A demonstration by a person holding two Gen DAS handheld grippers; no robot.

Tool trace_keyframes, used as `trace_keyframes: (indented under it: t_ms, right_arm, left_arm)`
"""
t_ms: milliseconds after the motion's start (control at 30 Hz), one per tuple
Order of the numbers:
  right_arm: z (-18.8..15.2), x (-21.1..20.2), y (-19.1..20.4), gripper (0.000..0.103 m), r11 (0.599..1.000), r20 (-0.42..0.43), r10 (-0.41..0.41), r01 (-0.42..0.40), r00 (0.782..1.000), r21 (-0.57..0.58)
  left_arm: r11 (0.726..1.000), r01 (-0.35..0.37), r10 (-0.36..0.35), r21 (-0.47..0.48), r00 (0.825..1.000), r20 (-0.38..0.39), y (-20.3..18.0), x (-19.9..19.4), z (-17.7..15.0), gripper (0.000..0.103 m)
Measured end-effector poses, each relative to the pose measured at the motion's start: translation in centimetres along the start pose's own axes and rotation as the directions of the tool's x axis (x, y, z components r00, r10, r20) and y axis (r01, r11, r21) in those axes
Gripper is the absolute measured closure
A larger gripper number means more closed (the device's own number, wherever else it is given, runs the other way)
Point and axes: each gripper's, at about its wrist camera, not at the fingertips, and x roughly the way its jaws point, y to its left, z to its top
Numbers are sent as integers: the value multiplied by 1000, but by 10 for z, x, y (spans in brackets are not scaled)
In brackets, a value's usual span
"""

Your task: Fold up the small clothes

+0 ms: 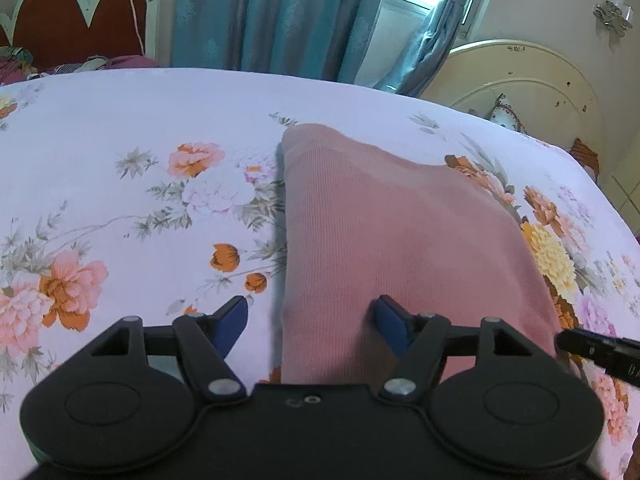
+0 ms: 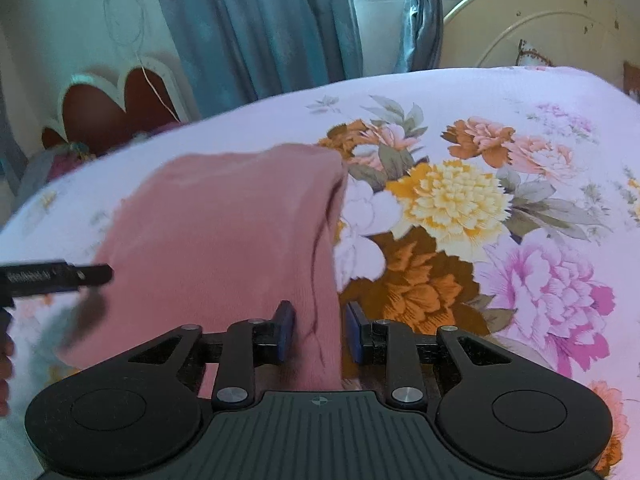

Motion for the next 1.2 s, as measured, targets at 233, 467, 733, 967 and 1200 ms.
trace_keyframes:
  t_ms: [233,467,733,967,1200]
  right_arm:
    - [23,-1,-6,31,998,46,33,-35,998,52]
    - [42,26,-11,31,993,20,82,-83,996,79]
    - [50,73,-17,31,988,-42,124,-119,991,95]
    - [45,97,-14,32,982,-40,171,-166,985,94]
    - [45,105,-8,64,966,-67,235,-225,970,125]
  left_arm:
    - [1000,20,-20,2,1000,19,-6,1,15,25]
    - [999,49,-49,-1,999,10,-13,16,29,19]
    - [997,70,-71,-36,997,-40,-9,45,30,16]
    - [981,155,-164,-117,984,-72,5,63,29,20]
    - [981,162,-169,-103,984,-62,-3,60,32,39]
